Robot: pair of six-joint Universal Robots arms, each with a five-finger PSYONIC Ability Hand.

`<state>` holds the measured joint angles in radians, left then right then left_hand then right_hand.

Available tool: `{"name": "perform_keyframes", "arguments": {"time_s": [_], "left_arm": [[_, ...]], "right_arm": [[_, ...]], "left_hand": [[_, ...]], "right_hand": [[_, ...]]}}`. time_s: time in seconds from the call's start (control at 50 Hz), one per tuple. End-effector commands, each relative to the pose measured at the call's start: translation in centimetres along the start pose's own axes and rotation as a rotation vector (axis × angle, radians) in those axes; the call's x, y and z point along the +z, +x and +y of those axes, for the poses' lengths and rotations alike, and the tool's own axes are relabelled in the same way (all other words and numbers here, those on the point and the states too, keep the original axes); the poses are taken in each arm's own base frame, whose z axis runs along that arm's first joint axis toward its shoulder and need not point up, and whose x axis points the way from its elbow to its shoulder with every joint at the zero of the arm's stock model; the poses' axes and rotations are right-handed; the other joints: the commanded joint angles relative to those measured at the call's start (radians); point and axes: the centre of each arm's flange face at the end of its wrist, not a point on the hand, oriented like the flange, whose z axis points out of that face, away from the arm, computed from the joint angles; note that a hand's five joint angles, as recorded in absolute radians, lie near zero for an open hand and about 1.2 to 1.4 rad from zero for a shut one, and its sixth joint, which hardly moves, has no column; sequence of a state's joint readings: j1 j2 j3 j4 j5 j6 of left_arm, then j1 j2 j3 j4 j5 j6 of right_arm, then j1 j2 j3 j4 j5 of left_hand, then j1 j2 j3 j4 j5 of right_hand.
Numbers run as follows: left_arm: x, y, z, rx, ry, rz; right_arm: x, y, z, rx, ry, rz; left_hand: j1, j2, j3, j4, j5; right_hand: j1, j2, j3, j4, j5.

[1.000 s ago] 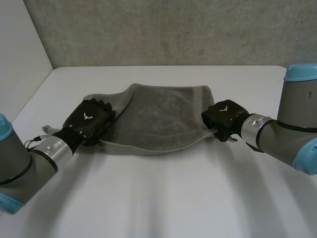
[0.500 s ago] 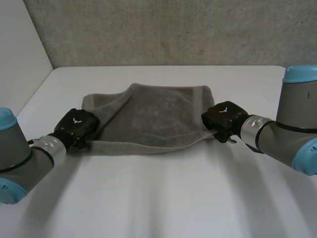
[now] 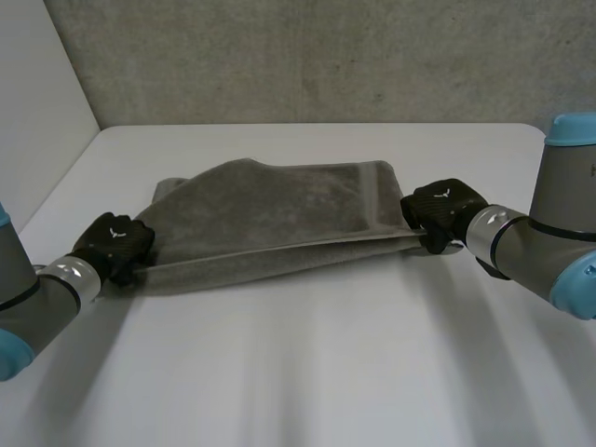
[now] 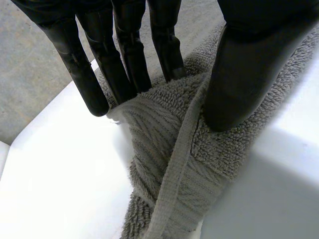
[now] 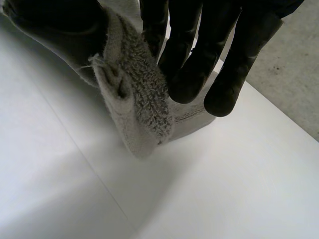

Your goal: Fold the towel.

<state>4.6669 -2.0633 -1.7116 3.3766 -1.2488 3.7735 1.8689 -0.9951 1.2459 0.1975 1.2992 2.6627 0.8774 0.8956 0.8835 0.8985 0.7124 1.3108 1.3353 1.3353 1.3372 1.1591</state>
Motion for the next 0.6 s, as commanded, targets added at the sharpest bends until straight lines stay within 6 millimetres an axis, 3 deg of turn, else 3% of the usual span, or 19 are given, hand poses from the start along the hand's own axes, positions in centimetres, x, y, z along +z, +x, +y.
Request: {"name": "perform_keyframes", "arguments": {"time_s": [0.02,0.56,0.6], "left_arm": [[-0.4,0.3,-0.1,-0.009,-0.013,0.018],[-1.9,2.5,0.6,-0.049,-0.100,0.117],[-1.9,2.4,0.6,-0.052,-0.102,0.116]], "right_arm": [[0.0,0.0,0.0,0.012,0.001,0.001],[0.6,0.0,0.8,0.020,-0.026,0.006],[0.5,0.0,0.9,0.020,-0.027,0.005]], "left_hand": [[0.020,0.002,0.014,-0.001,0.011],[0.146,0.128,0.140,0.125,0.137],[0.301,0.283,0.295,0.280,0.291]], "right_hand": [[0.085,0.061,0.061,0.059,0.063],[0.085,0.061,0.061,0.059,0.063],[0.085,0.061,0.061,0.059,0.063]]}}
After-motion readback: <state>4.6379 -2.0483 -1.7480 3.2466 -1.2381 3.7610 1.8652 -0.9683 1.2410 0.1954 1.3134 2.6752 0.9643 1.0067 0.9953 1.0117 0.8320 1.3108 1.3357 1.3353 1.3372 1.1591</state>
